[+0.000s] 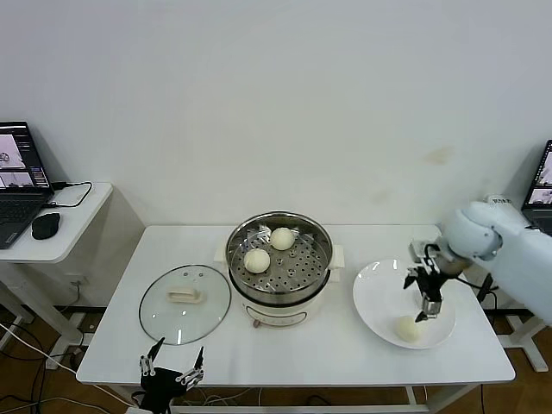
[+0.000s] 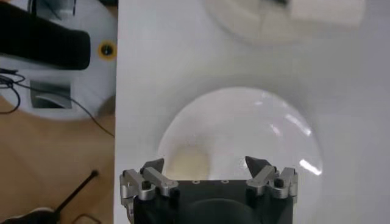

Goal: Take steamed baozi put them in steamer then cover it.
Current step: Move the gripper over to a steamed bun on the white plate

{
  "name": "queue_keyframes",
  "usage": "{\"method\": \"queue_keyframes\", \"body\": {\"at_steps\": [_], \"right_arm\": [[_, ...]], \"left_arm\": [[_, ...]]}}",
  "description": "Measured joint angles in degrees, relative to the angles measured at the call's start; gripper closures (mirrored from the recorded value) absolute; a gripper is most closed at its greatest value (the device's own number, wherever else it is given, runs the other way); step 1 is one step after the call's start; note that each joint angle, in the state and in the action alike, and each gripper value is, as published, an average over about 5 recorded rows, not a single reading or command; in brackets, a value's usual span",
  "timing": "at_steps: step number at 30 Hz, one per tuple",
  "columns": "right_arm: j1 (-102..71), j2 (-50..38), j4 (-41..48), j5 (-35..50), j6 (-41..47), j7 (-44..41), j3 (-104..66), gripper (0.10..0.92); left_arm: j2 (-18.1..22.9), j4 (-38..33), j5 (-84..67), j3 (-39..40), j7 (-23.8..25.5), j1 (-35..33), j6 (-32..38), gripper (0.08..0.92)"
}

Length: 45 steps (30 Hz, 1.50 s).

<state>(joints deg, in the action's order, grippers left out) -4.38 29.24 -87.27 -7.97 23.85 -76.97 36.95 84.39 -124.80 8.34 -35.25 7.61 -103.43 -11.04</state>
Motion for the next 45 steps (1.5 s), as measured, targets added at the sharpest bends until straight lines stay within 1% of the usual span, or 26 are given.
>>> {"method": "queue_keyframes", "body": {"at_steps": [15,32,41,45], "right_arm": [[-6.7,2.4,5.4,-4.4,-1.3,1.8,-3.2,0.203],[-7.4,7.4,10.6,-5.4,-1.9,2.9,-1.8,0.203],[-7.0,8.5,12.3,-5.5,-2.0,2.9,-1.3,0.202],[-6.8,8.8,13.0,-5.4,-2.0,2.9,-1.3,0.248]], "left_arm": [[-0.2,2.2,0.3,-0.2,0.3,1.0,-0.3,0.177],[-0.1,4.7,0.3,-0.3,0.7,2.7,-0.5,0.177],[0.1,5.1,0.3,-0.3,0.8,3.2,-0.5,0.177],[0.2,5.3,0.4,-0.3,0.9,3.5,-0.6,0.177]]}}
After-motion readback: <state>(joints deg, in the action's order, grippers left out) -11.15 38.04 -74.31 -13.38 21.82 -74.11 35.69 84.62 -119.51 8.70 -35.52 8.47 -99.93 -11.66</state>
